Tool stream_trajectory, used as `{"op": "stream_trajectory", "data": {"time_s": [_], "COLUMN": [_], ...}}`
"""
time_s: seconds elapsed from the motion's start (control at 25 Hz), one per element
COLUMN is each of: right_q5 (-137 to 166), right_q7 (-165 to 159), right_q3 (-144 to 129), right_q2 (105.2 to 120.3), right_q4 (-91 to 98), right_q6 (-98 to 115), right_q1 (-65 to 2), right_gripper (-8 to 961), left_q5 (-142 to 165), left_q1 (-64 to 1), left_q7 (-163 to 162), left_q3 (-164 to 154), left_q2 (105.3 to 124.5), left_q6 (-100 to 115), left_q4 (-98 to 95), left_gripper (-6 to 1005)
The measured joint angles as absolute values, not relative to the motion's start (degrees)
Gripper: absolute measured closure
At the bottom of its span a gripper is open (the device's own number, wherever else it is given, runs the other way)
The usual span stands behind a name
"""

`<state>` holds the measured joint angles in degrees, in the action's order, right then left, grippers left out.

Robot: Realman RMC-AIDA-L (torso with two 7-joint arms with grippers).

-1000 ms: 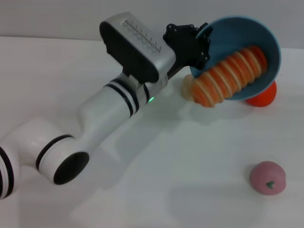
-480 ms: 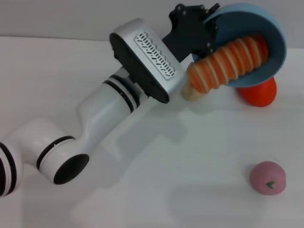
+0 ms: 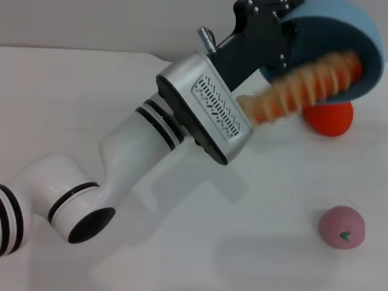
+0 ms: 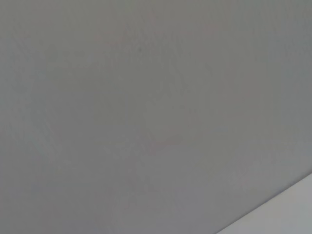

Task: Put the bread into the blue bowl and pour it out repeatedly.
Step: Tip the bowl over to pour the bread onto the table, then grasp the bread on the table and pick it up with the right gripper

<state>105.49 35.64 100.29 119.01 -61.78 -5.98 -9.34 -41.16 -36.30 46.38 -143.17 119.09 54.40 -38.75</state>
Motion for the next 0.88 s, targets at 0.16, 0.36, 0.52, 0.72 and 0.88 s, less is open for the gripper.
{"op": "stream_trajectory", "data": {"time_s": [0.16, 0.36, 0.52, 0.72, 0.88], "right_q5": [105.5, 105.5, 105.9, 106.0, 106.0], "right_q7": [35.7, 35.7, 35.8, 37.3, 38.1], "right_q3": [100.1, 99.7, 99.6, 99.0, 99.0], "right_q2": [118.96, 118.86, 118.84, 118.76, 118.74], "right_q4": [-61.8, -61.8, -61.8, -61.8, -61.8], "right_q6": [-5.9, -5.6, -5.4, -5.4, -5.7], "right_q1": [-9.5, -9.6, -9.8, -9.8, -9.8], "right_gripper": [474, 474, 474, 474, 474], "left_q5": [-41.2, -42.6, -45.0, -49.2, -52.5], "left_q1": [-36.4, -37.2, -38.0, -38.9, -39.0], "left_q7": [52.4, 54.5, 50.7, 41.5, 37.6], "left_q3": [-143.0, -142.6, -141.4, -137.6, -134.8], "left_q2": [119.09, 119.09, 119.09, 119.09, 119.09], "left_q6": [55.4, 54.5, 52.3, 48.8, 46.0], "left_q4": [-38.5, -38.3, -38.0, -36.5, -36.6], "left_gripper": [1000, 1000, 999, 999, 999]}}
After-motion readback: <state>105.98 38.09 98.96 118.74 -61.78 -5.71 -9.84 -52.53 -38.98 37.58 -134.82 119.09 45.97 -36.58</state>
